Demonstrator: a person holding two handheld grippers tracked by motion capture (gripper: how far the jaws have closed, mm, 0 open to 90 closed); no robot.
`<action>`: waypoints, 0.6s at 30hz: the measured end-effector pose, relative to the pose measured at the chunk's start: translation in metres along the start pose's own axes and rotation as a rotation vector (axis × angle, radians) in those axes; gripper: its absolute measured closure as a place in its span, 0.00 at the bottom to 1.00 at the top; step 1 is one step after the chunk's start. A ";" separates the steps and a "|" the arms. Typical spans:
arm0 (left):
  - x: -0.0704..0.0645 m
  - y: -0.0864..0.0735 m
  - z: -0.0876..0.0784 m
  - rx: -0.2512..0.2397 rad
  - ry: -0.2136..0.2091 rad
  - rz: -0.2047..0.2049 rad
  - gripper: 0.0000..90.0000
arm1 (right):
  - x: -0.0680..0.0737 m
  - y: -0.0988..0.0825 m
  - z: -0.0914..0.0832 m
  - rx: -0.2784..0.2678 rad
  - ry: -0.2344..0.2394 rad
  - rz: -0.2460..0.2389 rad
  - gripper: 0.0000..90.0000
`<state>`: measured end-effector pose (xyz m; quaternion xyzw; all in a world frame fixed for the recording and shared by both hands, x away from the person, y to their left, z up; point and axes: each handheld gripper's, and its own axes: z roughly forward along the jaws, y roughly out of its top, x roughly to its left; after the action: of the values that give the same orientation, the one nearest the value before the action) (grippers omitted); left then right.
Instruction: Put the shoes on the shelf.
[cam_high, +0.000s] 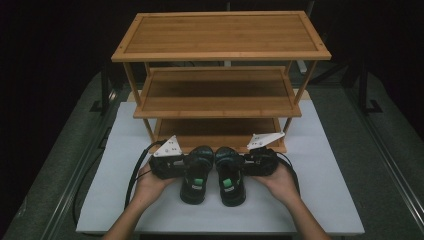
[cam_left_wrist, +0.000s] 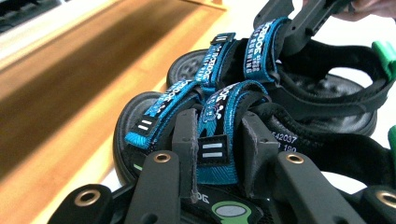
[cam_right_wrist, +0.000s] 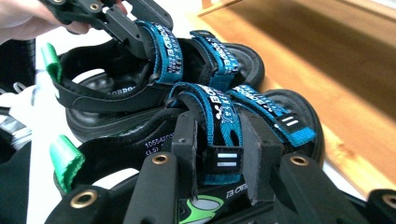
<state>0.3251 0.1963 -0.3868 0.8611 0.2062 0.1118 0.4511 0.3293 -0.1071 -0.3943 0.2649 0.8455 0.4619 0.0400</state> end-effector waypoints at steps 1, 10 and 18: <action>0.002 0.002 0.001 -0.005 0.007 -0.003 0.78 | -0.002 0.001 0.000 -0.003 -0.009 0.000 0.76; 0.018 0.015 0.017 -0.035 0.063 -0.004 0.78 | -0.024 0.017 0.009 -0.033 -0.069 0.000 0.76; 0.033 0.016 0.028 -0.087 0.135 -0.004 0.79 | -0.039 0.029 0.017 -0.070 -0.120 -0.013 0.76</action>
<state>0.3694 0.1831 -0.3890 0.8308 0.2325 0.1777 0.4735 0.3799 -0.1007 -0.3880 0.2848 0.8268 0.4741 0.1028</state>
